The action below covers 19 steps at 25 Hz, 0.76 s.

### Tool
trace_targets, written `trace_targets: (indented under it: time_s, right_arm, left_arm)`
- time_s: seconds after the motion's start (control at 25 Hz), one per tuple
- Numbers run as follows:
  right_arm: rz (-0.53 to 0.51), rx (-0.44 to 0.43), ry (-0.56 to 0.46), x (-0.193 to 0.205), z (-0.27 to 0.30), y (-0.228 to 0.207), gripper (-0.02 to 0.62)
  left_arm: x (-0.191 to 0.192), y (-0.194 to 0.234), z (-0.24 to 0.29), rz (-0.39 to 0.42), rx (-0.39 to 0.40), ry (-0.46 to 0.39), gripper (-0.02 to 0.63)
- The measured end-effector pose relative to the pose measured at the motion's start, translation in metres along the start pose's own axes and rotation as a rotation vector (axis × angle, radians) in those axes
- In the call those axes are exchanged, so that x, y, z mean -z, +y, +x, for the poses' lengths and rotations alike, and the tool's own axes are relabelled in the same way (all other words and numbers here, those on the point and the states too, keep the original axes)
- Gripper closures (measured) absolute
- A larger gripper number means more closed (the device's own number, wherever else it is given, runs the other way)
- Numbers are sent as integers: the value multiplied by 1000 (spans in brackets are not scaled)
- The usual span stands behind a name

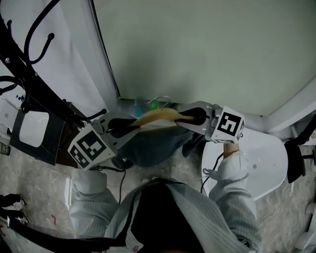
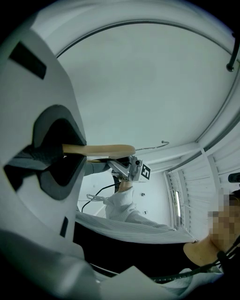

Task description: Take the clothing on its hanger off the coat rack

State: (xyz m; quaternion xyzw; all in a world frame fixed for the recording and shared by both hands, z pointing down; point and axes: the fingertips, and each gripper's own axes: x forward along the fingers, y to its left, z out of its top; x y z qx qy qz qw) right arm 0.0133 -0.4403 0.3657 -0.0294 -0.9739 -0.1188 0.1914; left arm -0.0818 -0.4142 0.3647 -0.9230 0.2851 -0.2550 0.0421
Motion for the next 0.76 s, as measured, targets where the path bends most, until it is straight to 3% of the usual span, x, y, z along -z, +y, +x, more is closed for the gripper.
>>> trace_targets:
  time_s: [0.52, 0.76]
  right_arm:
    - [-18, -5, 4, -13, -1, 4, 531]
    - [9, -11, 19, -6, -5, 10, 531]
  left_arm:
    - [-6, -3, -11, -9, -27, -18, 535]
    - [-4, -9, -4, -21, 4, -11, 535]
